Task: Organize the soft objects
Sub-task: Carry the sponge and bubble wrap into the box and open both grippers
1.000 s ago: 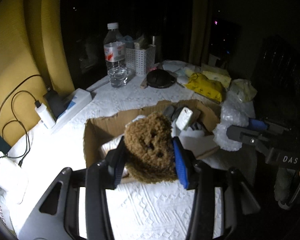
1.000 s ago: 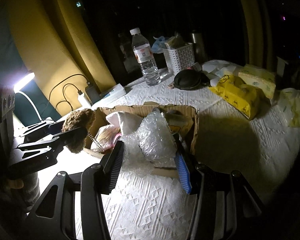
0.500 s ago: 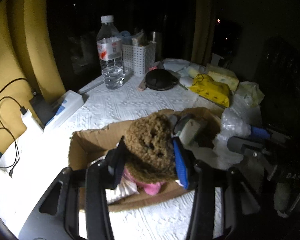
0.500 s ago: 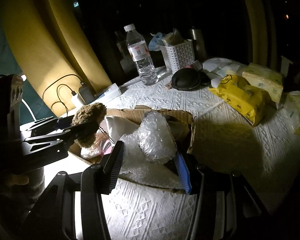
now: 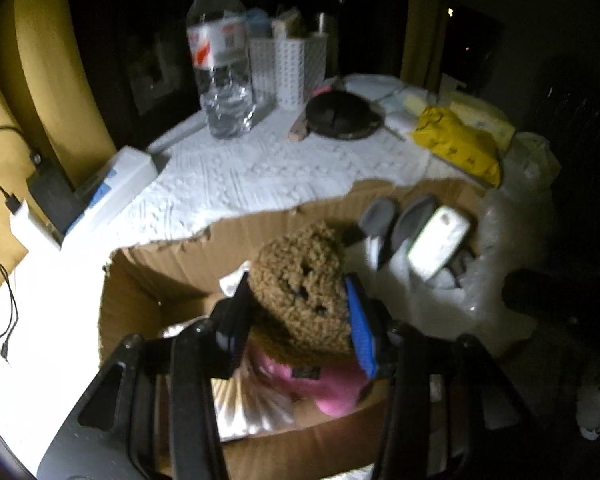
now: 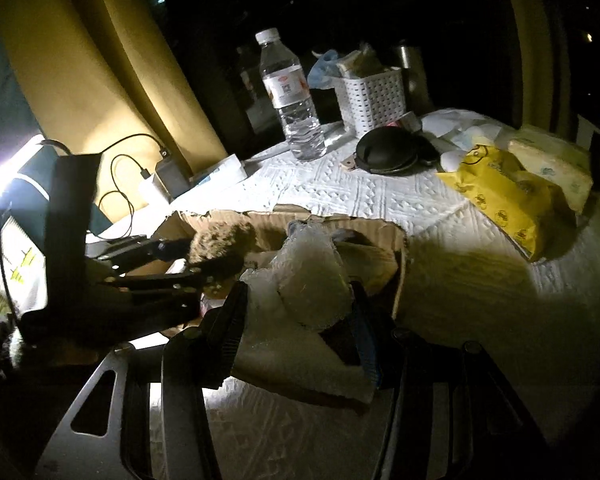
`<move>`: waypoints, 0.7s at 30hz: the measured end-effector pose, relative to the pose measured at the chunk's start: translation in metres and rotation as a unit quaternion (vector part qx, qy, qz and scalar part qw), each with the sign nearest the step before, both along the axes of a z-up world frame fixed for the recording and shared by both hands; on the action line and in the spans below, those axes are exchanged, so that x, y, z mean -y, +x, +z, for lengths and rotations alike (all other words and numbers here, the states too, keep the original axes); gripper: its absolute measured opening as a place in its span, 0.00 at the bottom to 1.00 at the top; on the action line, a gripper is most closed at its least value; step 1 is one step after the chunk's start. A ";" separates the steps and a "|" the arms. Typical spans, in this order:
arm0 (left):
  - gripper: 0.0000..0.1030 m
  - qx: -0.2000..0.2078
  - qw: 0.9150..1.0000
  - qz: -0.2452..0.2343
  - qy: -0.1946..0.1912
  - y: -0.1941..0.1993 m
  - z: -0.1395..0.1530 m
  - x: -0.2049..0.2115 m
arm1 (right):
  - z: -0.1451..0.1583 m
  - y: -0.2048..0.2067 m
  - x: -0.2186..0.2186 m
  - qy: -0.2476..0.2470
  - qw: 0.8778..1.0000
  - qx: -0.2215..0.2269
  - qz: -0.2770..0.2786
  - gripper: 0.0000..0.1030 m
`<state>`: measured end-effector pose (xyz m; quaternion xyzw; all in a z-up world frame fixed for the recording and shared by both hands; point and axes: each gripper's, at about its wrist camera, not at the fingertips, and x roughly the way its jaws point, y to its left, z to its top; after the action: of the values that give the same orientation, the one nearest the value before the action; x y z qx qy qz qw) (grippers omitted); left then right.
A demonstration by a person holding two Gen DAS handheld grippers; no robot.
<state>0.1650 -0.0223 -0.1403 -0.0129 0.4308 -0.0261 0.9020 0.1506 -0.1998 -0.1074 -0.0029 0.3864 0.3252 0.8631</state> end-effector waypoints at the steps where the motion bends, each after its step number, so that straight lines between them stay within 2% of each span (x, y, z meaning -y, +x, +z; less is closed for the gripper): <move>1: 0.44 -0.002 1.000 0.000 0.000 0.001 -0.003 -0.001 | -0.001 0.001 -0.002 -0.001 1.000 -0.001 0.001 0.51; 8: 0.46 -0.011 1.000 -0.003 -0.001 0.006 -0.009 -0.001 | -0.014 0.003 -0.013 -0.012 1.000 -0.011 0.008 0.51; 11: 0.50 -0.013 1.000 -0.001 -0.004 0.005 -0.005 -0.002 | -0.021 0.004 -0.020 -0.031 0.999 -0.014 0.009 0.51; 21: 0.51 -0.001 1.000 0.007 -0.011 -0.009 0.011 -0.008 | -0.021 -0.002 -0.019 -0.040 0.999 -0.018 -0.005 0.53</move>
<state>0.1560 -0.0143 -0.1296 -0.0253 0.4317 -0.0245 0.9013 0.1483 -0.1804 -0.1283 -0.0291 0.4149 0.3052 0.8567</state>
